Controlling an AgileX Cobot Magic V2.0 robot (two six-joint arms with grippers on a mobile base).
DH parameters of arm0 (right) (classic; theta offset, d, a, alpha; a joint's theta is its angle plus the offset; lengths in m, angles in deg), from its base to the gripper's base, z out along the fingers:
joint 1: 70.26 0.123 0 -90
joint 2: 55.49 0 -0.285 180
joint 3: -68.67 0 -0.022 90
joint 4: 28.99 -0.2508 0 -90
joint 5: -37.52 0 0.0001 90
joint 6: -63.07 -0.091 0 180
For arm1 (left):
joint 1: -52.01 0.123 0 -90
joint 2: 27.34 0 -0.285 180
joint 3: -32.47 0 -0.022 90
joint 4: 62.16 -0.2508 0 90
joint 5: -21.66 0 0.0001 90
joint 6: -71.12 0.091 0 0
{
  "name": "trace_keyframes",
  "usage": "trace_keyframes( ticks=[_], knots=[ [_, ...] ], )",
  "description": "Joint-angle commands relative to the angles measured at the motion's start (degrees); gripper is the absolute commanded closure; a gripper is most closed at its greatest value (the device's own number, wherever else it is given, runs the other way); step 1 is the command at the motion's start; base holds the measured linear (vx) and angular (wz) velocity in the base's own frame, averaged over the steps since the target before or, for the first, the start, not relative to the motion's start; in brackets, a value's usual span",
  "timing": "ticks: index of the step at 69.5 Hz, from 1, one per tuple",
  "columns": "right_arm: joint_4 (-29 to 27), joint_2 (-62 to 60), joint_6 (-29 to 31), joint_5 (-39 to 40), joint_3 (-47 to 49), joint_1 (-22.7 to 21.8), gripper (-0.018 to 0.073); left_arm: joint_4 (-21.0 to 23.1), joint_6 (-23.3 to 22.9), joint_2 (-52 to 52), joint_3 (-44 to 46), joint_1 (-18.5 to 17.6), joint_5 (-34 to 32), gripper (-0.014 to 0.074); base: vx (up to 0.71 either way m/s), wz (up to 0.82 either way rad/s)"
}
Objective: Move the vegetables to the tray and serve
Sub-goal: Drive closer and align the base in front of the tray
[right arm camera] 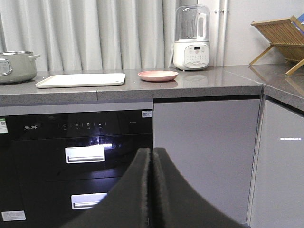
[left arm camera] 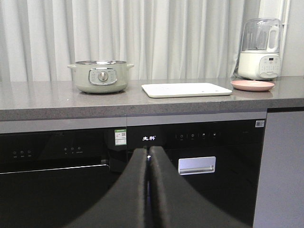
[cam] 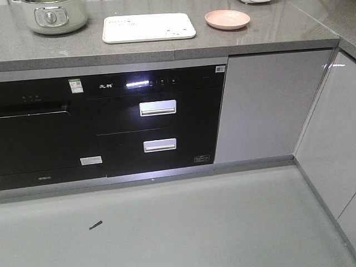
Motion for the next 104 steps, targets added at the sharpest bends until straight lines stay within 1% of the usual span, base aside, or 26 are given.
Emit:
trace_keyframes(
  ticks=[1,39,104],
  knots=[
    [0.17,-0.25,0.41,4.28,-0.42,-0.07,0.0564,0.43,-0.14,-0.91,-1.33,0.11,-3.62,0.0603,0.11,-0.03],
    [0.17,-0.25,0.41,4.28,-0.42,-0.07,0.0564,0.43,-0.14,-0.91,-1.33,0.11,-3.62,0.0603,0.13,-0.01],
    [0.17,-0.25,0.41,4.28,-0.42,-0.07,0.0564,0.43,-0.14,-0.91,-1.33,0.11,-3.62,0.0603,0.18,0.08]
  ],
)
